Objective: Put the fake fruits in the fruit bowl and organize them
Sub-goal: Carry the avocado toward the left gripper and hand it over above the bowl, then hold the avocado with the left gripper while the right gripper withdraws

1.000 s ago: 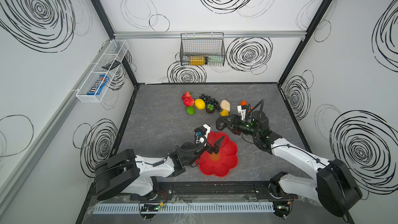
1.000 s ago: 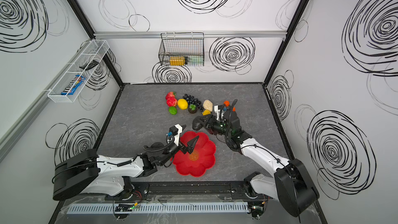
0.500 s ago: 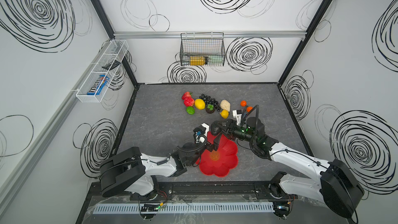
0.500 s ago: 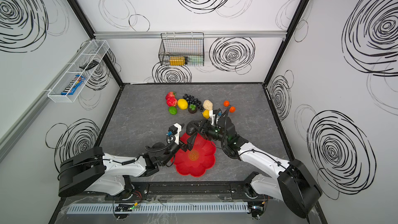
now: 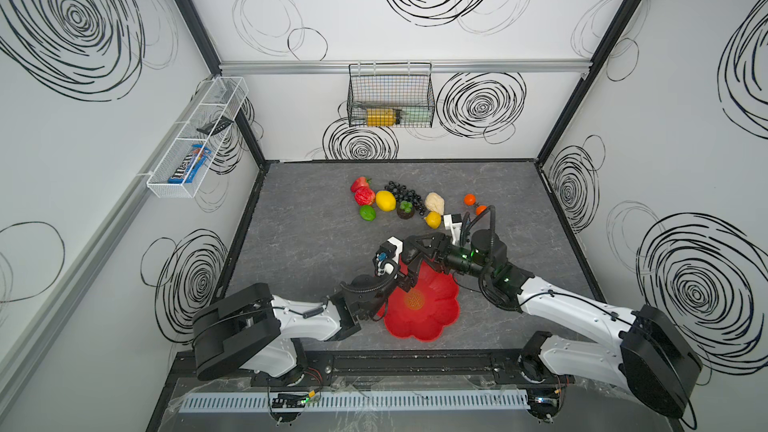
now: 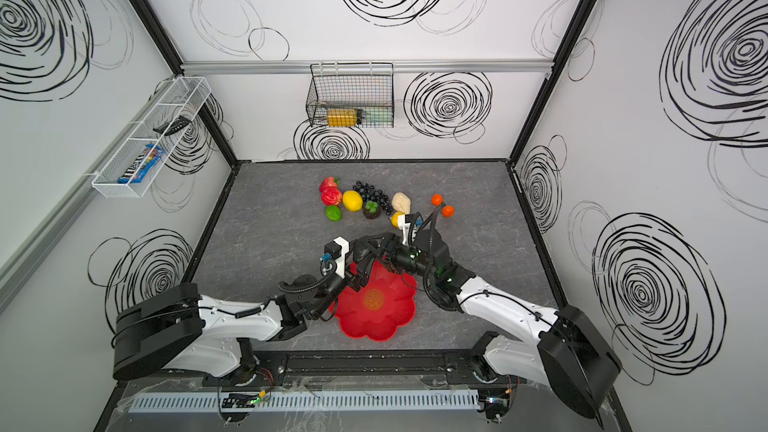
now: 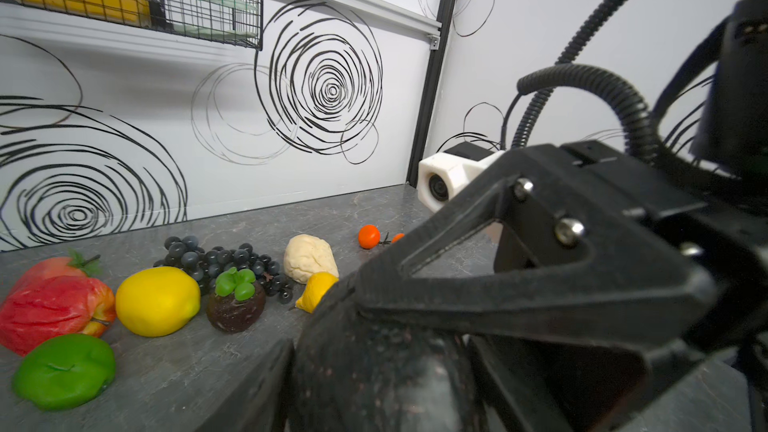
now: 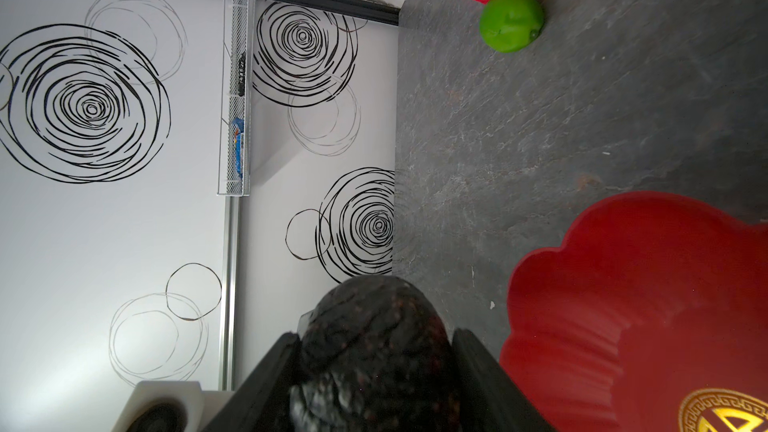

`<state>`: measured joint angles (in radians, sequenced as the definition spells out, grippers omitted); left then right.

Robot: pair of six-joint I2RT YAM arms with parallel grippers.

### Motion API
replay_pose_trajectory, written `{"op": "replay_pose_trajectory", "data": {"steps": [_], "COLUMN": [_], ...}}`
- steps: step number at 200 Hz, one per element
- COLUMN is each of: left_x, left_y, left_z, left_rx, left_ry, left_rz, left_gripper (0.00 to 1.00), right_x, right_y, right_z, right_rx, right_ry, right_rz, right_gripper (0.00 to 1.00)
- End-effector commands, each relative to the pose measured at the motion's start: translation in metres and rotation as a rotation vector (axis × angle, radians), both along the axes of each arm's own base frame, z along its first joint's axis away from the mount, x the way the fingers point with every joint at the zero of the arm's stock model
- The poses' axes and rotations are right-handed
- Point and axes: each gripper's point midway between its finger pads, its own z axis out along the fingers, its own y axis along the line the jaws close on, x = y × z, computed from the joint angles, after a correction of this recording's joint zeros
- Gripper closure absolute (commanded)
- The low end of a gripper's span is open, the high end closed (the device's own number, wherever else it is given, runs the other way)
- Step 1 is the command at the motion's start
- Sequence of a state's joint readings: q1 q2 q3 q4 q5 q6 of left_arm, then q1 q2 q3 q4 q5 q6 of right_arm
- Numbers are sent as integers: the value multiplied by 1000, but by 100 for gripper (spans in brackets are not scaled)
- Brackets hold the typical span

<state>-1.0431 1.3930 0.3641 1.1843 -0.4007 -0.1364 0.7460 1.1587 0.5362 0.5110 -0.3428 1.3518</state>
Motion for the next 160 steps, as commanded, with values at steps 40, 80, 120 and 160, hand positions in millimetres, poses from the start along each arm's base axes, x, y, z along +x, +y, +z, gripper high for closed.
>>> {"op": "replay_pose_trajectory", "data": {"steps": [40,80,120,160], "left_x": [2,-1,-5,-16], "left_y": [4,0,-13,-15], "left_z": [17,17,21,-2], "left_rx": [-68,-43,79,293], "left_ry": [-25,-20,97,295], "left_rz": [0,-31,-103,-154], "left_gripper": [44,44,45,44], "right_x": [1,9,35,50], "right_y": [3,-6,-74,-175], "right_z": [10,6,-7,-22], "right_rx": [29,-74,-321,-536], "right_ry": [-27,-93,-195,-292], "right_rz": [-8,-54,-189,-429], "right_gripper": [38,16,5,2]}}
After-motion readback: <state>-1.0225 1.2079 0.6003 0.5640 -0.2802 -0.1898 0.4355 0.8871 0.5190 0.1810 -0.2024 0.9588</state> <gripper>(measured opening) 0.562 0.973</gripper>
